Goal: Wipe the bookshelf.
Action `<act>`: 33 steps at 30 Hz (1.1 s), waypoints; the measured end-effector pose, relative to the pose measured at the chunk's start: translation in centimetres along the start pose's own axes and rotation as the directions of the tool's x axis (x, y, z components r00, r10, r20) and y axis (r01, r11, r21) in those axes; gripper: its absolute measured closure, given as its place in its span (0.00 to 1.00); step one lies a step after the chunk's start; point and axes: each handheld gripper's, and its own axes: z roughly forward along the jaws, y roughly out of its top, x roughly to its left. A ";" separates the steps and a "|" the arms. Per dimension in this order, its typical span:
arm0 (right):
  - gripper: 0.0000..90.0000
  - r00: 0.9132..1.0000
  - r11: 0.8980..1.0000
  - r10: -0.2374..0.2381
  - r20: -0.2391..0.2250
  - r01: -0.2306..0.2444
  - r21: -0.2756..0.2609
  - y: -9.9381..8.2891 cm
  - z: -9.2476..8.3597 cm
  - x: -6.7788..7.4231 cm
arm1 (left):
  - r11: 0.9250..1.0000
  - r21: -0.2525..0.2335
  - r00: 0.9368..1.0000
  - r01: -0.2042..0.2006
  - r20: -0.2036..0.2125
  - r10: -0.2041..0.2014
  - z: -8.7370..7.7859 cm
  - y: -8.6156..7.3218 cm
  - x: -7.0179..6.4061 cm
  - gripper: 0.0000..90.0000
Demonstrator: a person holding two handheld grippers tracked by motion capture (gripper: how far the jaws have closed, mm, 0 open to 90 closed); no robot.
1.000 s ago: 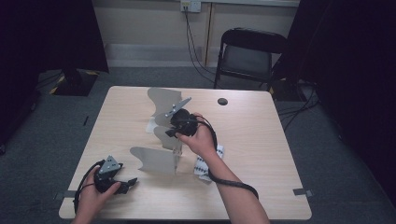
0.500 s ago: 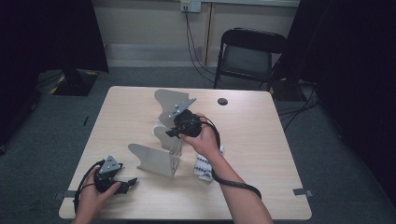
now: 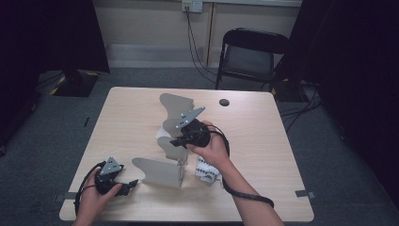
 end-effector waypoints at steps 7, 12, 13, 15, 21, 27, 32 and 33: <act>1.00 1.000 1.000 -0.012 -0.001 0.012 -0.009 -1.3 -0.1 0.7 | 1.000 0.002 1.000 -0.002 0.001 0.002 0.0 0.0 0.0 0.15; 0.99 1.000 1.000 -0.012 0.009 0.012 -0.009 -1.6 -0.2 0.8 | 1.000 0.001 1.000 -0.003 0.001 0.003 0.0 0.0 0.0 0.15; 0.98 1.000 1.000 -0.003 0.010 0.003 -0.009 -1.7 -0.2 0.8 | 1.000 0.002 1.000 -0.003 0.001 0.003 0.0 0.0 0.0 0.15; 0.91 1.000 0.999 0.022 0.014 -0.021 -0.028 -1.8 -0.4 0.7 | 1.000 0.002 1.000 -0.003 0.001 0.003 0.0 0.0 0.0 0.15; 0.70 0.998 0.998 0.054 0.041 -0.052 -0.039 -1.9 -1.9 0.7 | 1.000 0.002 1.000 -0.002 0.001 0.002 0.0 0.0 0.0 0.15; 0.58 0.992 0.990 0.115 0.044 -0.111 -0.090 -2.7 -4.1 0.3 | 1.000 0.002 1.000 -0.002 0.001 0.002 0.0 0.0 0.0 0.15; 0.57 0.988 0.979 0.152 0.032 -0.146 -0.142 -4.0 -5.4 -0.4 | 1.000 -0.001 1.000 0.002 0.000 -0.002 0.0 0.0 -0.1 0.15; 0.56 0.986 0.975 0.164 0.033 -0.157 -0.157 -4.3 -5.6 -0.5 | 1.000 -0.001 1.000 0.005 0.000 -0.005 0.0 0.0 -0.1 0.15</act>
